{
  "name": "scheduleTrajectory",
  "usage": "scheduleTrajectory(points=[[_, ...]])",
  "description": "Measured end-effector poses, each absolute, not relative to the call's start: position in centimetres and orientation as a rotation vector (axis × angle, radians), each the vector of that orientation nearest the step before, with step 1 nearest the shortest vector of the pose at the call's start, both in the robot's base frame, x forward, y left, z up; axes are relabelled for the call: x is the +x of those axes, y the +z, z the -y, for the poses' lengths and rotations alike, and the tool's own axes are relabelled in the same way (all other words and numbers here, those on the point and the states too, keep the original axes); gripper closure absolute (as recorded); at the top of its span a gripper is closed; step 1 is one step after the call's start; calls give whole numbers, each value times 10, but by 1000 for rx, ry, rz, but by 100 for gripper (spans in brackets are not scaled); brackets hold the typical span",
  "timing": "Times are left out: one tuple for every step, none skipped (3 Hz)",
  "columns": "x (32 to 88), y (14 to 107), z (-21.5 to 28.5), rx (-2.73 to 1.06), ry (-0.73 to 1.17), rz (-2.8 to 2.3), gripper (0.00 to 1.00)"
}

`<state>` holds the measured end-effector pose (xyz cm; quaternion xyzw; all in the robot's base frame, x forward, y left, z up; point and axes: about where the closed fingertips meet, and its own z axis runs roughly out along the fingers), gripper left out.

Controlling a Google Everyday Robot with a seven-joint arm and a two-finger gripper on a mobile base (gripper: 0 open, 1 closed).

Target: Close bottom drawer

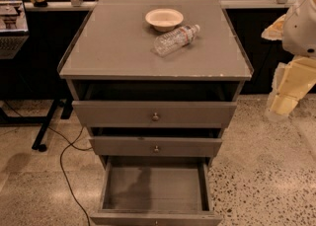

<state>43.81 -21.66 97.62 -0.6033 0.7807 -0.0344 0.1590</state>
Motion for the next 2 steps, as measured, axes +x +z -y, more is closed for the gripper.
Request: scheduleTrajectory(points=[[438,976,217,-1725,-98,-2232,0],[418,966,205,-1715,4,-2204,0]])
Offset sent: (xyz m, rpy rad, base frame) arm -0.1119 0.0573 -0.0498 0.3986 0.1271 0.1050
